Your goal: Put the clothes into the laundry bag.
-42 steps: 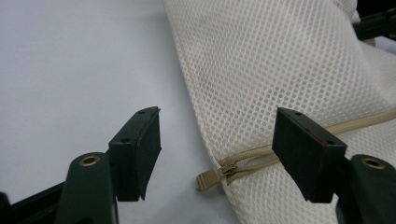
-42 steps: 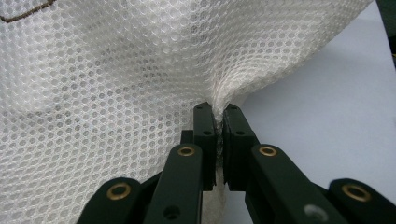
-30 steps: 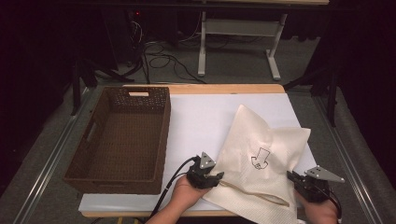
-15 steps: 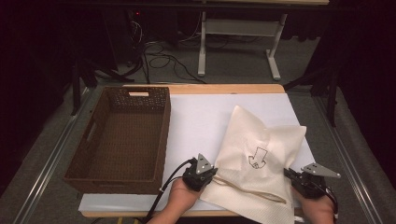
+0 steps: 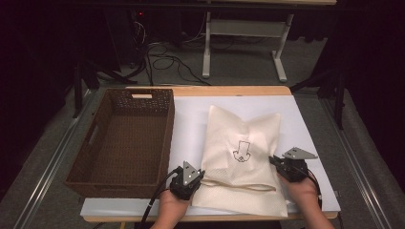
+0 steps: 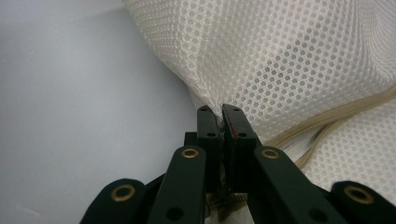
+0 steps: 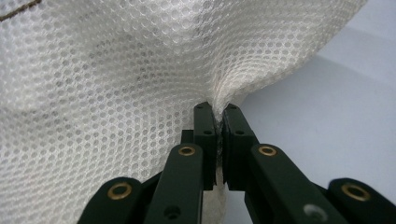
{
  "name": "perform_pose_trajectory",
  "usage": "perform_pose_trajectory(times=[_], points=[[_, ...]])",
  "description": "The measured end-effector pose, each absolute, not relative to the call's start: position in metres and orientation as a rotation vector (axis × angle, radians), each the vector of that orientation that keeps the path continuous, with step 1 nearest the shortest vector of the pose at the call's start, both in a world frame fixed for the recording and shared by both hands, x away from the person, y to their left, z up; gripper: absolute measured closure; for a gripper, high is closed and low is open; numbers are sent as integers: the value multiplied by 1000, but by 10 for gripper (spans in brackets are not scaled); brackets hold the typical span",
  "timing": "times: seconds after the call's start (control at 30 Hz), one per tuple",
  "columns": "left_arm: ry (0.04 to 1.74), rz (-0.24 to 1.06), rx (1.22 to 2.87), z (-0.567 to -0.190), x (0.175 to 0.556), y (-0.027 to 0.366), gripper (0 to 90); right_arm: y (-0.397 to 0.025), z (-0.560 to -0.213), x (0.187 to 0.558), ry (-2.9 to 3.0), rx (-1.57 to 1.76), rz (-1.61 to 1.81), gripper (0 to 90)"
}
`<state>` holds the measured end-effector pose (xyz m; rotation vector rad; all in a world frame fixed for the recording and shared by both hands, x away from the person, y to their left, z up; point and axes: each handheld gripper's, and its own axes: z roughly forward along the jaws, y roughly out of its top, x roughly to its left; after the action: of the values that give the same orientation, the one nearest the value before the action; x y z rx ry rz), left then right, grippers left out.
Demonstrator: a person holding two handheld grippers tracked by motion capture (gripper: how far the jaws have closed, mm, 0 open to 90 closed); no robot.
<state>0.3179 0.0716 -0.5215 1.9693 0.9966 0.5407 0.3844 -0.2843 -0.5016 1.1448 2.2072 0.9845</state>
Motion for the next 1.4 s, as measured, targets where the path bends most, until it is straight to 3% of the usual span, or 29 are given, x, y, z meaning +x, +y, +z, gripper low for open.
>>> perform_pose_trajectory(times=[0.23, 0.33, 0.4, 0.47, 0.6, 0.7, 0.8, 0.97, 1.1, 1.4], points=[[1044, 538, 1959, -523, 326, 65, 833, -280, -502, 414, 2198, 1134, 954, 875], [1059, 539, 1969, -522, 326, 64, 727, -281, -506, 419, 2208, 1146, 943, 849], [1058, 562, 1975, -519, 323, 64, 534, -282, -504, 415, 2196, 1157, 946, 760], [1034, 603, 1952, -514, 316, 66, 425, -284, -499, 408, 2178, 1148, 950, 625], [991, 512, 1903, -493, 302, 74, 309, -288, -490, 387, 2168, 1134, 1005, 403], [940, 505, 1906, -483, 290, 78, 242, -288, -482, 372, 2174, 1131, 1122, 164], [889, 455, 1934, -478, 282, 80, 151, -285, -475, 356, 2143, 1131, 1146, 19], [857, 439, 1915, -483, 274, 82, 0, -290, -465, 322, 2061, 1129, 1207, 1], [866, 486, 1930, -486, 275, 79, 0, -297, -466, 301, 2025, 1108, 1190, 1], [909, 494, 1906, -484, 277, 83, 0, -302, -466, 300, 1998, 1130, 1186, 1]])
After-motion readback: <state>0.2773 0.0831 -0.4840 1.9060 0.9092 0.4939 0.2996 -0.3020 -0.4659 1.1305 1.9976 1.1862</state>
